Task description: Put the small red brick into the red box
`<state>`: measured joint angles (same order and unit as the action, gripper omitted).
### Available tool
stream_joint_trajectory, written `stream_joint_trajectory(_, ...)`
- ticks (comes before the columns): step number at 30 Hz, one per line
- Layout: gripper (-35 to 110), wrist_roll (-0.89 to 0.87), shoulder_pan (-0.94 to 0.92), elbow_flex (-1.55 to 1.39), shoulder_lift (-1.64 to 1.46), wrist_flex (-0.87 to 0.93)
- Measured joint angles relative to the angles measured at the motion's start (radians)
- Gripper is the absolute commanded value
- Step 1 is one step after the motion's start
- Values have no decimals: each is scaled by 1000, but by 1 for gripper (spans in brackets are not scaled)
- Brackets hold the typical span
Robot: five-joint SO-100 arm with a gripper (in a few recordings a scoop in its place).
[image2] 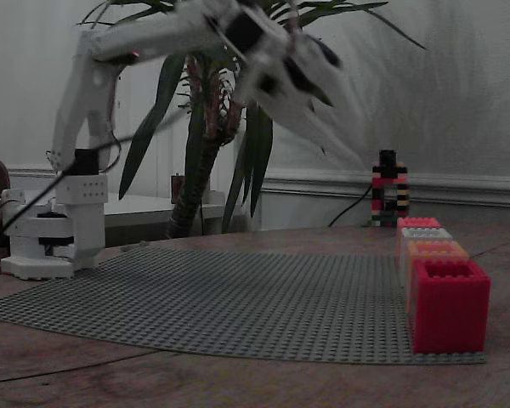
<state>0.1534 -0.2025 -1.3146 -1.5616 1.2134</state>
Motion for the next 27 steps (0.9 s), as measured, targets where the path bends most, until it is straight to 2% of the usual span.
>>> stream_joint_trajectory(5, 0, 37, 43, -454, -428, 186)
stream_joint_trajectory(12, 0, 3, 83, -1083, -951, 163)
stream_joint_trajectory(18, 0, -87, 114, -1321, -1238, 110)
stream_joint_trajectory(27, 0, -150, 155, -1476, -1575, 169)
